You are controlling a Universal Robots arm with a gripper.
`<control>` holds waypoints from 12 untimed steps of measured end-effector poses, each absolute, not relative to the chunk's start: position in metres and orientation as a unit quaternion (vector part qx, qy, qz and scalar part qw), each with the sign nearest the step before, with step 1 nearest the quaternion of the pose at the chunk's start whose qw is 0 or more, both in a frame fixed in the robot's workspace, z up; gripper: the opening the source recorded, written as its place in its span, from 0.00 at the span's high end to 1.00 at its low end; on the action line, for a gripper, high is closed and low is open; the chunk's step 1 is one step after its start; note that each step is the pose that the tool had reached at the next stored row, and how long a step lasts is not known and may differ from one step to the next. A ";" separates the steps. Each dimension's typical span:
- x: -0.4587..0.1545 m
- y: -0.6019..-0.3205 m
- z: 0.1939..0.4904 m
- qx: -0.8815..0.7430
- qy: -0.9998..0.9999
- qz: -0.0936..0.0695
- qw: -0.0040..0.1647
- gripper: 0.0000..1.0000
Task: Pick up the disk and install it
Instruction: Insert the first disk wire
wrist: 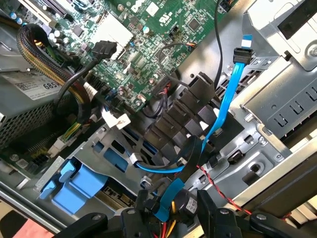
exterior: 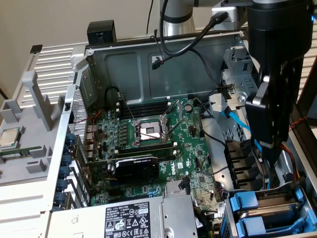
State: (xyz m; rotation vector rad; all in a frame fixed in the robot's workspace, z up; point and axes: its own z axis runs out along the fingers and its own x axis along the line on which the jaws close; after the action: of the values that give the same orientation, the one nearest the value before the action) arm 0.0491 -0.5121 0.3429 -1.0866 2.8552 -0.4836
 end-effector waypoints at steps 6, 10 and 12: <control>0.046 -0.512 0.352 -0.351 0.923 -0.159 0.025 0.48; 0.043 -0.512 0.362 -0.351 0.923 -0.159 0.026 0.48; 0.042 -0.513 0.367 -0.350 0.923 -0.159 0.027 0.48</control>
State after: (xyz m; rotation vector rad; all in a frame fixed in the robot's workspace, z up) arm 0.0420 -0.5128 0.3673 -1.0828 2.8501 -0.4924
